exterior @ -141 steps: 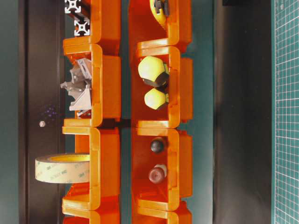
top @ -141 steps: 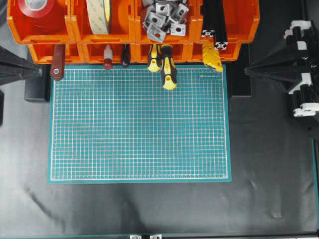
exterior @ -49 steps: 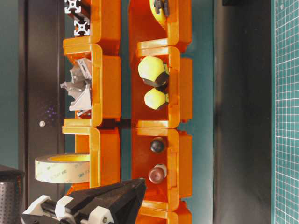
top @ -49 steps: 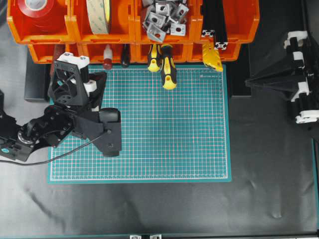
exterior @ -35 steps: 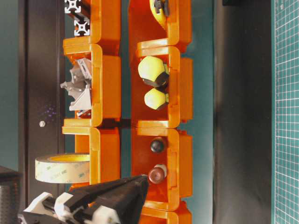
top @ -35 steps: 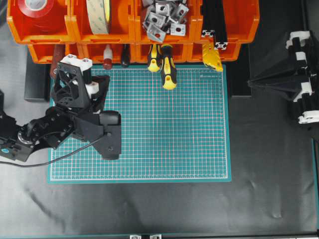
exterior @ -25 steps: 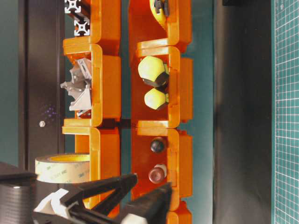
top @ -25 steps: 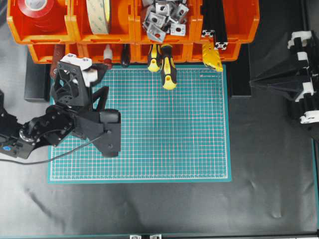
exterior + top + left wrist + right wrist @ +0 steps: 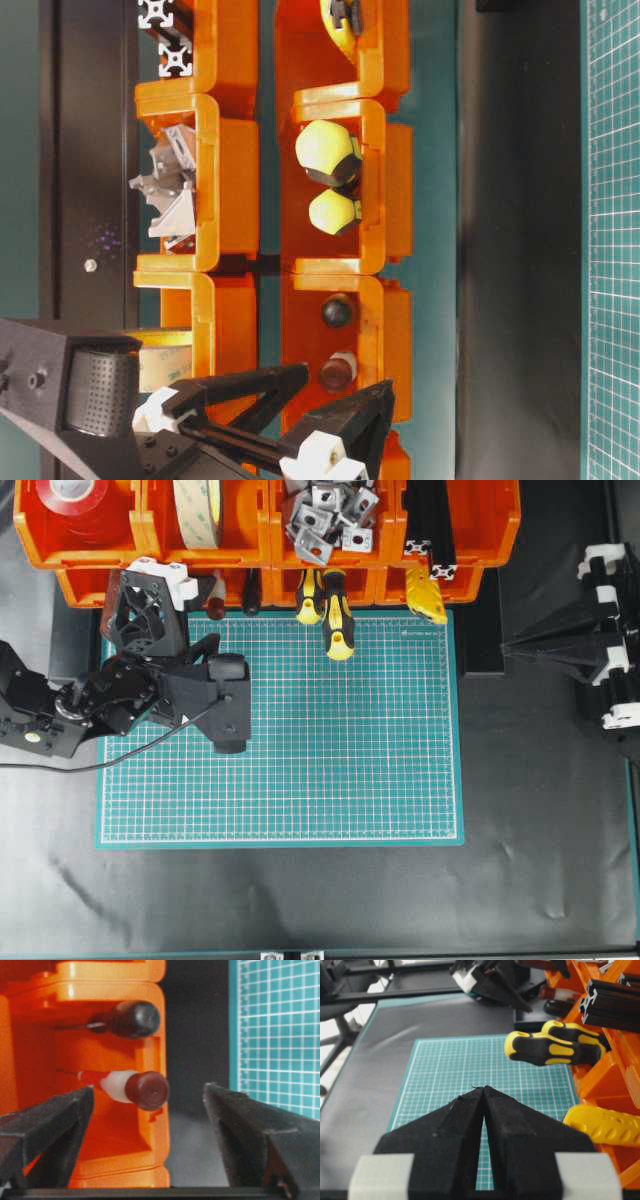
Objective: Pick red screwdriver from container rack with left arm.
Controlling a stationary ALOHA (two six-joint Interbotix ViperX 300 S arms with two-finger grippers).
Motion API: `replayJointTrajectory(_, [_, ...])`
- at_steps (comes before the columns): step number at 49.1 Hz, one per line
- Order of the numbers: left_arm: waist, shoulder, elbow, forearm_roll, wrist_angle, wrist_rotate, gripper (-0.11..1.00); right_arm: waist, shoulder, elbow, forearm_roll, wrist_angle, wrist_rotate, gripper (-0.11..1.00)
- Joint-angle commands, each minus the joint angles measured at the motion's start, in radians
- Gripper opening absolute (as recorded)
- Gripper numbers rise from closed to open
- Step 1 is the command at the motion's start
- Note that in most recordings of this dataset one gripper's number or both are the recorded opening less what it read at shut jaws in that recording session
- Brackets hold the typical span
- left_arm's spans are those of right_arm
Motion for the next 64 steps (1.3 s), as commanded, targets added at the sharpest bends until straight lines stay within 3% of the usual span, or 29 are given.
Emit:
replayJointTrajectory(1, [0.021, -0.014, -0.005, 0.003, -0.015, 0.005, 0.87, 0.002, 0.006, -0.009, -0.003, -0.005, 0.0, 0.0])
replayJointTrajectory(17, [0.021, -0.008, -0.018, 0.003, -0.025, 0.002, 0.86, 0.002, 0.006, -0.006, -0.003, -0.002, 0.0, 0.0])
replayJointTrajectory(24, [0.021, -0.003, -0.026, 0.003, -0.026, -0.009, 0.81, 0.002, 0.006, -0.006, -0.003, -0.002, 0.0, 0.0])
replayJointTrajectory(32, [0.021, 0.003, -0.035, 0.002, -0.029, -0.009, 0.6, 0.002, 0.008, -0.006, -0.003, 0.0, 0.002, 0.0])
replayJointTrajectory(39, [0.011, 0.002, -0.04, 0.0, -0.029, 0.003, 0.3, 0.002, 0.006, -0.005, -0.003, 0.0, 0.006, 0.0])
replayJointTrajectory(47, [-0.02, -0.009, -0.064, 0.0, -0.015, 0.008, 0.29, 0.002, 0.006, -0.003, -0.003, 0.0, 0.008, 0.0])
replayJointTrajectory(55, [-0.08, -0.037, -0.11, 0.0, 0.048, 0.011, 0.22, 0.002, 0.006, 0.0, -0.003, -0.002, 0.008, 0.0])
replayJointTrajectory(61, [-0.143, -0.064, -0.169, 0.0, 0.107, 0.029, 0.01, 0.002, 0.006, 0.0, -0.003, -0.002, 0.009, 0.0])
replayJointTrajectory(64, [-0.172, -0.078, -0.201, 0.0, 0.127, 0.06, 0.0, 0.002, 0.006, 0.0, -0.003, 0.0, 0.009, 0.0])
